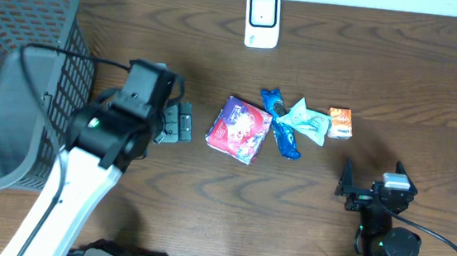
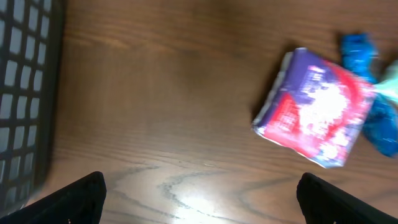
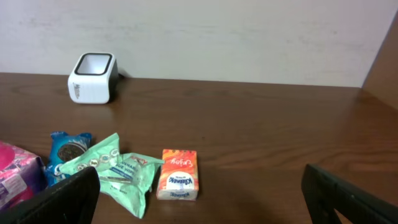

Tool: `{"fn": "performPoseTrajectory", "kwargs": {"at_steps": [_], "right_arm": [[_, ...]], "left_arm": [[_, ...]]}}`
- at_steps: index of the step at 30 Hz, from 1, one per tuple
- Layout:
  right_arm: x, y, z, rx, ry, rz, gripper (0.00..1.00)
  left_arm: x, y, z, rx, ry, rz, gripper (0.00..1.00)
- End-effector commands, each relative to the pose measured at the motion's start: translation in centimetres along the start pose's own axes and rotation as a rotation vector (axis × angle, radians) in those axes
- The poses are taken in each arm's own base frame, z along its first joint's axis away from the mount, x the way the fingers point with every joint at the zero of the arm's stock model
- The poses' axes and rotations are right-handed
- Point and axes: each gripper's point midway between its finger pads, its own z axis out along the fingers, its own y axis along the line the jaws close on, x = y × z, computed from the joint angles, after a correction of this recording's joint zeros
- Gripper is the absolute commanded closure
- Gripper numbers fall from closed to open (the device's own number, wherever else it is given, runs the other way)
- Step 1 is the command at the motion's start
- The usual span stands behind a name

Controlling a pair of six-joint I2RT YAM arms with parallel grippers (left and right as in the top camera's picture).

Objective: Scan the item barcode
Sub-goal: 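Move the left gripper back toward the pink bag, then raise the right arm and reach toward the items on the table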

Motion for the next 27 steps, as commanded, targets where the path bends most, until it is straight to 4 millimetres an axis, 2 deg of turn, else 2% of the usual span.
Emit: {"fn": "performPoseTrajectory", "kwargs": {"at_steps": [1, 4, 8, 9, 11, 13, 15, 18, 23, 25, 27], "right_arm": [[-0.7, -0.2, 0.0, 0.009, -0.032, -0.007, 0.01], [-2.4, 0.3, -0.1, -0.022, -0.098, 0.013, 0.01], [-1.8, 0.5, -0.1, -0.032, -0.076, 0.017, 0.01], [-2.9, 1.2, -0.2, -0.078, -0.118, 0.045, 0.01], [-4.7, 4.5, -1.1, -0.29, -0.171, 0.186, 0.01], [-5.4, 7.3, -2.3, -0.475, -0.165, 0.263, 0.01], [-6.8, 8.1, -3.2, -0.55, -0.196, 0.349, 0.01], [-8.6, 8.1, -3.8, -0.577, -0.25, 0.411, 0.01], [-13.4, 7.7, -5.9, -0.6, -0.427, 0.365, 0.01], [-15.0, 7.7, -6.3, -0.587, -0.431, 0.319, 0.01], [-16.1, 7.7, -5.9, -0.553, -0.359, 0.259, 0.01]], "left_arm": [[0.1, 0.7, 2.0, -0.085, 0.044, -0.02, 0.02], [0.5, 0.6, 3.4, -0.106, 0.09, -0.01, 0.02], [0.9, 0.5, 4.9, -0.128, 0.136, 0.0, 0.02], [1.0, 0.5, 5.1, -0.132, 0.144, 0.002, 0.02], [1.1, 0.5, 5.5, -0.138, 0.156, 0.004, 0.02], [1.2, 0.5, 5.7, -0.14, 0.162, 0.006, 0.02], [1.2, 0.5, 5.7, -0.141, 0.162, 0.006, 0.02], [1.2, 0.5, 5.7, -0.141, 0.162, 0.006, 0.02], [1.2, 0.5, 5.7, -0.141, 0.162, 0.006, 0.02], [1.2, 0.5, 5.7, -0.141, 0.162, 0.006, 0.02], [1.2, 0.5, 5.7, -0.141, 0.162, 0.006, 0.02]]}}
